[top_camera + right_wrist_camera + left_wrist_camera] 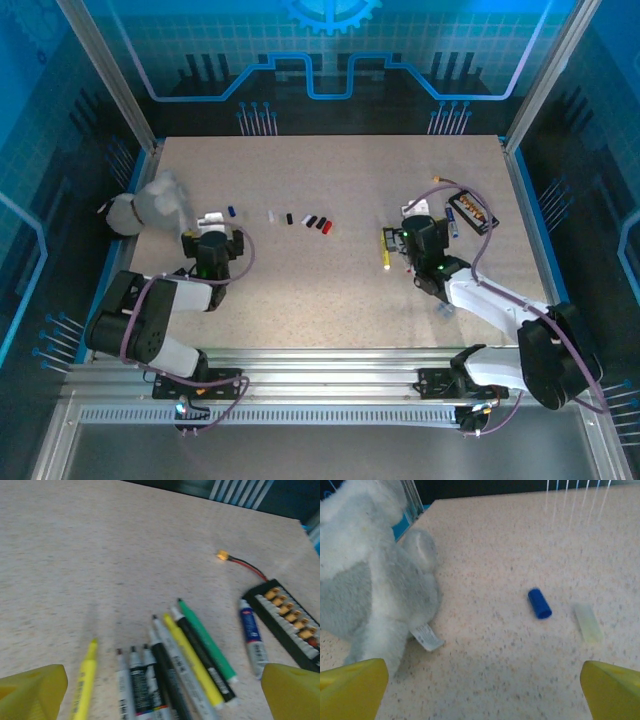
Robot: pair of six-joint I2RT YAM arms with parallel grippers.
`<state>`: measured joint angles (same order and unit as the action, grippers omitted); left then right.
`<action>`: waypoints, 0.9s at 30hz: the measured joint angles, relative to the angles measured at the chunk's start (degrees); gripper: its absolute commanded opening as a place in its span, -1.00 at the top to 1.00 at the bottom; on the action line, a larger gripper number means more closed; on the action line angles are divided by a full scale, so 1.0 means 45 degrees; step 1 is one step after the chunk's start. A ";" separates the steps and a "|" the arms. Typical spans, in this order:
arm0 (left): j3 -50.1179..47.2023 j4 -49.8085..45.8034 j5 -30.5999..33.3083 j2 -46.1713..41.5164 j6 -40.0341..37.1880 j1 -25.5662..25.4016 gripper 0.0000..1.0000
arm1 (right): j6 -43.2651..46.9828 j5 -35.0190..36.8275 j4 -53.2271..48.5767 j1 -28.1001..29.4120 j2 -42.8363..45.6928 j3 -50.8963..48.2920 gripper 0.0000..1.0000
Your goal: Open the pen caps
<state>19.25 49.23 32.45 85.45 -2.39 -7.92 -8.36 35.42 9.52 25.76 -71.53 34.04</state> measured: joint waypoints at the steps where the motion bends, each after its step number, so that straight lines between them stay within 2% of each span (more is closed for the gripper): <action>1: -0.0058 0.0335 -0.0194 0.0000 0.0049 0.0087 -0.99 | 0.0170 0.0058 0.0316 -0.0189 0.0010 -0.0175 -1.00; 7: -0.0146 0.1039 -0.1010 0.0000 0.0131 0.0121 -0.99 | 0.1350 0.0617 0.2064 -0.0855 -0.0262 -0.0636 -1.00; 14: 0.0792 0.0000 -0.2006 0.0068 0.0369 0.0593 -0.99 | 0.2171 0.0879 0.5566 -0.1263 -0.2011 -0.2453 -1.00; 16: 0.0976 -0.0180 -0.2249 0.0087 0.0520 0.0797 -0.99 | 0.2565 0.0588 0.6144 -0.1316 -0.2288 -0.2560 -1.00; 20: 0.1005 -0.0515 -0.2545 0.0102 0.0554 0.0884 -0.99 | 0.3099 -0.0486 0.8888 -0.1982 -0.2997 -0.3094 -1.00; 27: 0.1005 -0.0690 -0.2749 0.0146 0.0559 0.0894 -0.99 | 0.2375 -0.3036 0.9466 -0.4061 -0.3181 -0.3317 -1.00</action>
<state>23.77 46.13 20.08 86.11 0.12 -3.90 2.33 21.76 52.12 7.49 -85.84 19.11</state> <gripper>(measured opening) 0.995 0.999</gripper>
